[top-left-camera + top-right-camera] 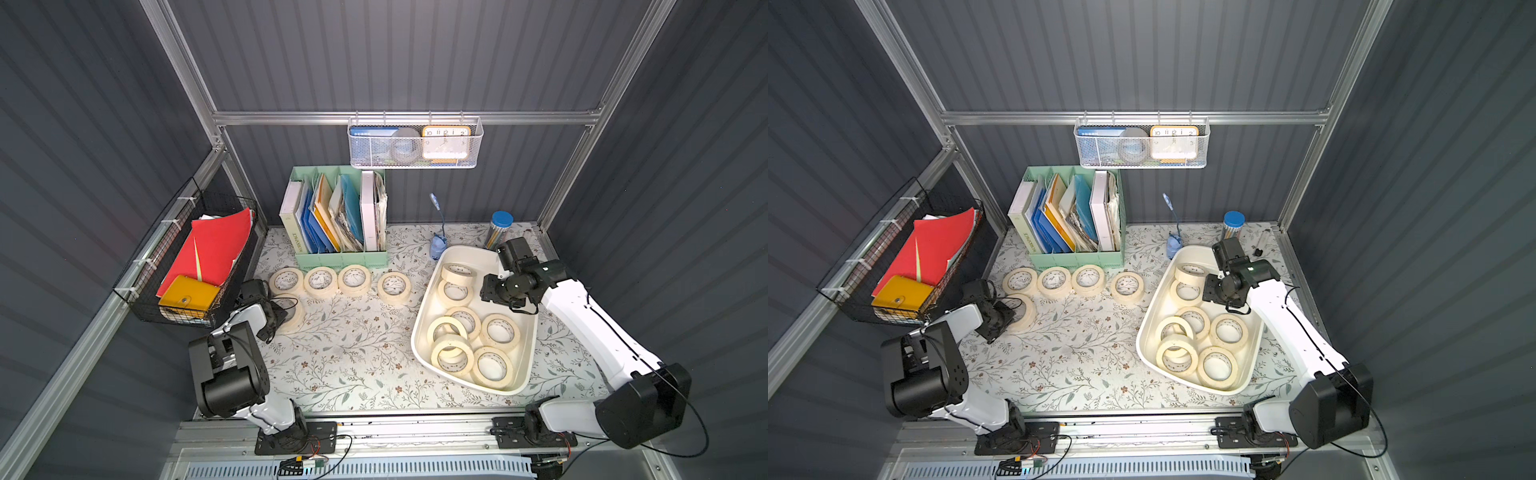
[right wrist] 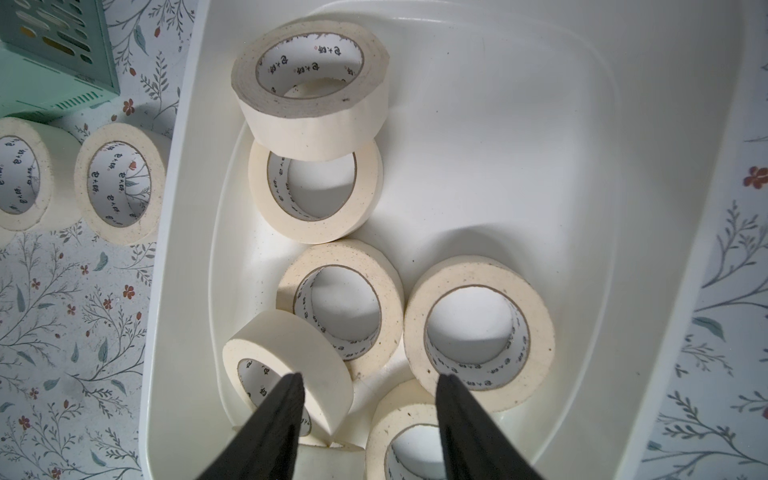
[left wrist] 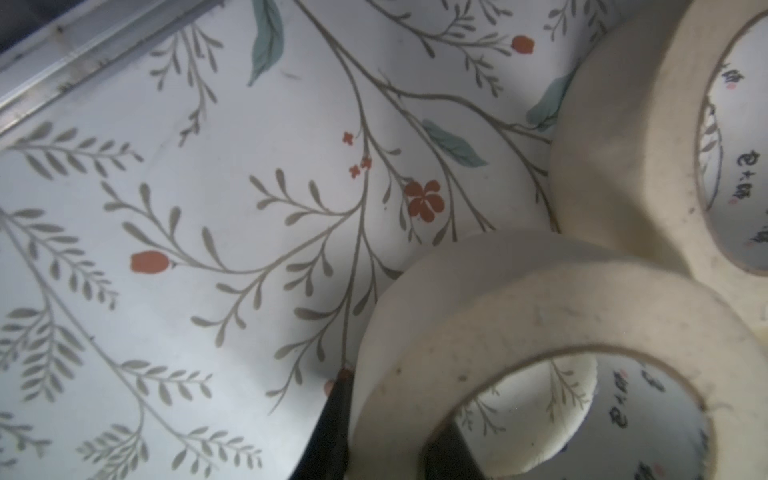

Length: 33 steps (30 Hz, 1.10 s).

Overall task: Take out the art tape in the storage box
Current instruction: Place the art tape at the center of the board, then pick up the art tape from the storage box.

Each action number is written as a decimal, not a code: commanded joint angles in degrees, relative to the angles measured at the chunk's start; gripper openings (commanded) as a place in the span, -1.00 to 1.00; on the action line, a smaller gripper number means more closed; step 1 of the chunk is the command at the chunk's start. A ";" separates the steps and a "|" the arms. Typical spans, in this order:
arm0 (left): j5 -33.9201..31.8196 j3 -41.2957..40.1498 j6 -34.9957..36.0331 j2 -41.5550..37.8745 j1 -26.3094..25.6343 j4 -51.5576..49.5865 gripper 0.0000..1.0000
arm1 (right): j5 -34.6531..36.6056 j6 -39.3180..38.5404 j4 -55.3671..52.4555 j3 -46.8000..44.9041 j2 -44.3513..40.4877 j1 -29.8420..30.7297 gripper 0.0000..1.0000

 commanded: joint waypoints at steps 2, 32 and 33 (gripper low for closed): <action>-1.67 0.75 3.31 2.30 0.64 -0.67 0.00 | 0.22 -0.26 -0.82 -0.73 -1.01 -0.26 0.14; -11.56 6.86 4.80 -17.96 -29.97 -12.49 0.72 | 4.17 1.65 -1.71 -9.12 4.04 -5.56 0.15; -12.17 8.56 5.31 -16.93 -31.81 -12.99 0.72 | 4.32 1.75 -1.22 -10.33 4.09 -7.13 0.15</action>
